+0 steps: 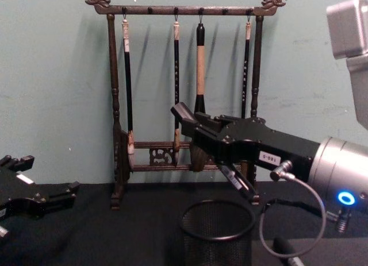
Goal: Pick up the water-based marker from the table and place it into the pen holder.
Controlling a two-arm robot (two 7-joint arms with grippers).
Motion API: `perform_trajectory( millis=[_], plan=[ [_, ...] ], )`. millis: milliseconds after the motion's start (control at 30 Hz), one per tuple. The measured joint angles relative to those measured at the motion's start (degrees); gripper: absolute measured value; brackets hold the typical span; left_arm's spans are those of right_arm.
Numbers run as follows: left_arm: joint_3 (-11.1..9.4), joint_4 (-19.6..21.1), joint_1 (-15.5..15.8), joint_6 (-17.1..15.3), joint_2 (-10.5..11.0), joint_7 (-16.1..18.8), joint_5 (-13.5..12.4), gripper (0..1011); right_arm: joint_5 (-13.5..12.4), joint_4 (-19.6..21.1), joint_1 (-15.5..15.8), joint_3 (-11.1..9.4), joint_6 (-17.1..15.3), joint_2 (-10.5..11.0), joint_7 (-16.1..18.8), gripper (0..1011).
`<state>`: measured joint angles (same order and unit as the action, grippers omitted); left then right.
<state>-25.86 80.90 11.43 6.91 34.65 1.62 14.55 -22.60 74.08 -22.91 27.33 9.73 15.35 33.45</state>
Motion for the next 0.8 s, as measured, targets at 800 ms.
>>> perform_trajectory(
  millis=[800],
  plan=[
    [0.0, 0.0, 0.0, 0.0, 0.0, 0.0, 0.0, 1001, -0.7, -0.5, -0.6, 1.4, -0.7, -0.1, 0.4, 244]
  ],
)
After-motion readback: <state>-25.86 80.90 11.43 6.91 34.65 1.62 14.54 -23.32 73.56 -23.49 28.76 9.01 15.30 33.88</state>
